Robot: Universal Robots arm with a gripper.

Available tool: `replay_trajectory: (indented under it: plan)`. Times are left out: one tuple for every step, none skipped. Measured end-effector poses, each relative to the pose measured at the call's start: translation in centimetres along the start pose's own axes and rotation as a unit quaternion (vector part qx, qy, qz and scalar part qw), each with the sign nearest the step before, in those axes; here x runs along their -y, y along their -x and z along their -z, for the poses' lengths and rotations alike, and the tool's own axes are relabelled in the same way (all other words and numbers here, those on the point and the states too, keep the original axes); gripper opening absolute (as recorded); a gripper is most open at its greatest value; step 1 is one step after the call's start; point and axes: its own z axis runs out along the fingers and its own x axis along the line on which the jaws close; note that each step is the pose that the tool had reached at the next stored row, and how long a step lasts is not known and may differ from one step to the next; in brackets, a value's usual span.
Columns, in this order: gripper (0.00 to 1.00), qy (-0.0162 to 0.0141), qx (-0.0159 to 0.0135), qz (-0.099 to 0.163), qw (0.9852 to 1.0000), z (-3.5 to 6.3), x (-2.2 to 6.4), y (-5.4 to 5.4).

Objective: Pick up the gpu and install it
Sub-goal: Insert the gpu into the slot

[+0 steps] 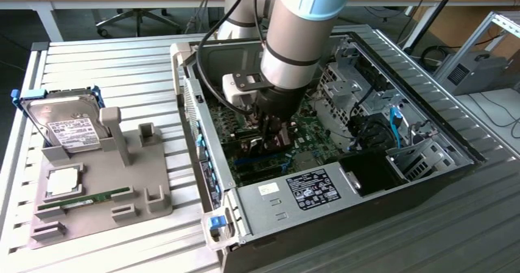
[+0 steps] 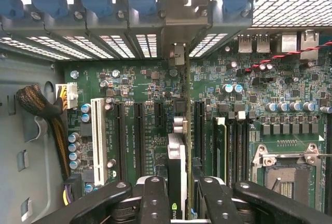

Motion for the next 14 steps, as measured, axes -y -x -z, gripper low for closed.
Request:
replay_trajectory:
  plan:
    - [0.27,0.0001,-0.0001,0.0,1.0,-0.02,0.0,0.0]
    - [0.27,0.0001,-0.0002,0.0,1.0,-0.05,0.0,-0.01]
    - [0.27,0.0001,-0.0002,0.0,1.0,-0.06,0.0,-0.01]
    - [0.27,0.0001,-0.0001,0.0,1.0,-0.09,0.0,-0.01]
    - [0.27,0.0,0.0,0.0,1.0,-0.14,0.0,0.0]
    - [0.27,0.0,0.0,0.0,1.0,-0.18,0.0,-0.01]
    - [0.27,0.0,-0.0001,0.0,1.0,-0.19,0.0,-0.01]
    - [0.27,0.0001,-0.0001,0.0,1.0,-0.19,0.0,-0.01]
    - [0.27,0.0001,-0.0001,0.0,1.0,-0.19,0.0,-0.01]
    - [0.27,0.0,-0.0001,0.0,1.0,-0.21,0.0,-0.01]
    - [0.27,0.0,0.0,0.0,1.0,-0.25,0.0,-0.01]
    - [0.27,0.0001,-0.0002,0.0,1.0,-0.27,0.0,-0.01]
    - [0.27,0.0001,-0.0002,0.0,1.0,-0.27,0.0,-0.01]
    - [0.27,0.0001,-0.0002,0.0,1.0,-0.27,0.0,-0.01]
